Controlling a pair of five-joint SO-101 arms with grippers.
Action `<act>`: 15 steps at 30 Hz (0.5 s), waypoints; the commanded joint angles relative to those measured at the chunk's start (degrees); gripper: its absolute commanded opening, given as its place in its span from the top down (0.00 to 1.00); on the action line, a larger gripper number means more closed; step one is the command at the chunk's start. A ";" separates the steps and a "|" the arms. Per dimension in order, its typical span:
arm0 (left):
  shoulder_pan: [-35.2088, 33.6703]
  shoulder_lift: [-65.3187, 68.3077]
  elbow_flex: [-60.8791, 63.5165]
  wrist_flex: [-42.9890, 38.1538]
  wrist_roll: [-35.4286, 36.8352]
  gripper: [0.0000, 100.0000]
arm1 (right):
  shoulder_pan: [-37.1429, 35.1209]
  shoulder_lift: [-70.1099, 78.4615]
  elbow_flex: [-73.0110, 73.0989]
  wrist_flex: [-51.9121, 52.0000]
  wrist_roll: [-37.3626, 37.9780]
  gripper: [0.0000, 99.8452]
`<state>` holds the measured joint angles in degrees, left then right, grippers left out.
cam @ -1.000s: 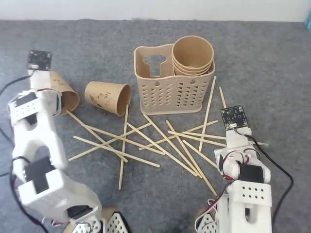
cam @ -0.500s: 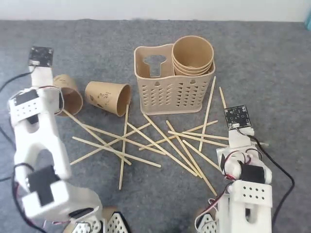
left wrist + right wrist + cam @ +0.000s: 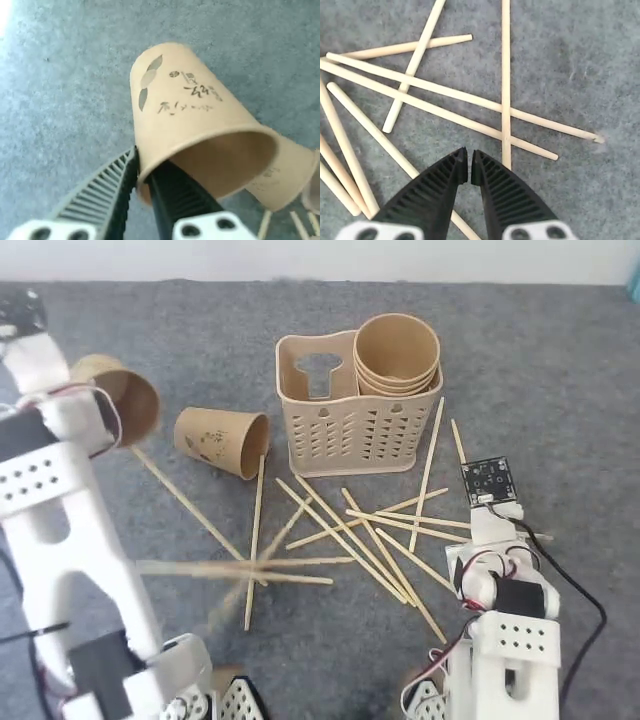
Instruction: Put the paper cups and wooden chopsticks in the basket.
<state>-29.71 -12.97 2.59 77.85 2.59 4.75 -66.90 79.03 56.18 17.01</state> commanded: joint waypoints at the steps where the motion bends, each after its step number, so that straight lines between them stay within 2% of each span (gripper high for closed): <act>1: 0.44 5.89 -12.09 8.26 5.27 0.99 | 0.84 -0.13 -0.26 -0.75 -0.09 0.97; 8: -0.09 26.81 -34.42 21.89 13.10 0.99 | 0.84 -0.13 -0.26 -0.66 0.00 0.97; 11: -0.70 32.88 -41.80 22.68 14.95 0.99 | 0.84 -0.13 -0.26 -0.75 0.00 0.97; 15: -0.79 34.55 -43.74 22.68 15.30 0.99 | 0.84 -0.13 -0.18 -0.84 0.00 0.97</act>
<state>-29.98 22.20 -37.05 98.42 17.01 4.84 -66.90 79.03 56.18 17.01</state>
